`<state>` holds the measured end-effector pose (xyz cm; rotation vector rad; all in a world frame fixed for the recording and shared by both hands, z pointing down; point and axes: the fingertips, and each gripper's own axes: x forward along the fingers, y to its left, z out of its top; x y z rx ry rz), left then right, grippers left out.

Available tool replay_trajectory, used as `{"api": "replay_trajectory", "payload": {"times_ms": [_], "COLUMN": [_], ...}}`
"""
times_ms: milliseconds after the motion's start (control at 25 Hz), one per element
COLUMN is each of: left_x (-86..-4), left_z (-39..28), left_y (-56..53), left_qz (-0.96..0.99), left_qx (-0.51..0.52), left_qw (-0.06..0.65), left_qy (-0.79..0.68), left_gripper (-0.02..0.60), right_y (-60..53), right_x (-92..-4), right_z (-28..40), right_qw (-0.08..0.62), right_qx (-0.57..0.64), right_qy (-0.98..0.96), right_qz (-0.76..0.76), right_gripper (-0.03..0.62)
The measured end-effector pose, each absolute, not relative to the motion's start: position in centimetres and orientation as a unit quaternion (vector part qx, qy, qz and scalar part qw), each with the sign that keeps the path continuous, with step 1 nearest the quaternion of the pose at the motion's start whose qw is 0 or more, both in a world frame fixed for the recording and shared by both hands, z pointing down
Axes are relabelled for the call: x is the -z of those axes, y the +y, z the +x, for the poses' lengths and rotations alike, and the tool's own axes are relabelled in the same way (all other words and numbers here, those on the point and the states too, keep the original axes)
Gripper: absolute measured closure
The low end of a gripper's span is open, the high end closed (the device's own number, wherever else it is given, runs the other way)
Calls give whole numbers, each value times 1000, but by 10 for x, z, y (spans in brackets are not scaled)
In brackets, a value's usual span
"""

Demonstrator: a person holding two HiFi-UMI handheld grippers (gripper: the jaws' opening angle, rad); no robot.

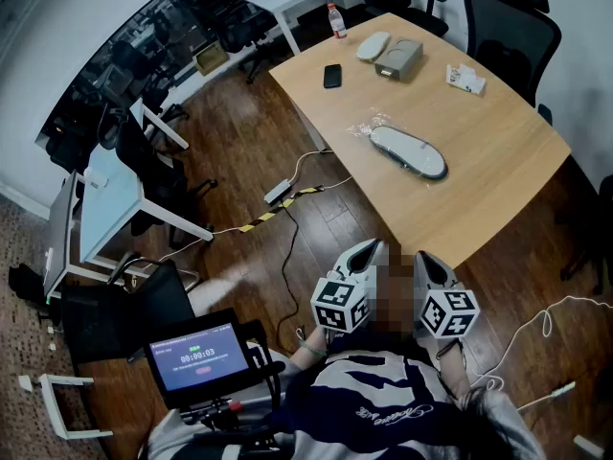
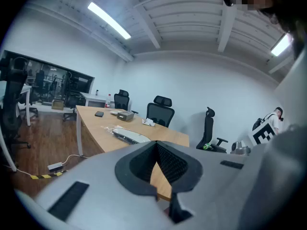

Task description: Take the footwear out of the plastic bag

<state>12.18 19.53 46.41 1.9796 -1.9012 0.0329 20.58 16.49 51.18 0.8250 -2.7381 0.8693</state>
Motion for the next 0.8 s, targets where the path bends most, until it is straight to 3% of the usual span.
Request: {"api": "replay_trajectory", "payload": {"times_ms": [280, 800], "left_x": [-472, -462], "left_z": [82, -49], "left_y": [162, 80], "left_qz": [709, 759], "left_qx": [-15, -39], "left_qw": [201, 187], "left_qy": [-676, -622], "left_gripper": [578, 578], "right_y": [131, 51], "right_x": [-516, -506], "right_z": [177, 54], "right_qw": [77, 57], "right_qx": [-282, -287], "right_qy": [-911, -887], "right_qz": [289, 357], "right_gripper": [582, 582]}}
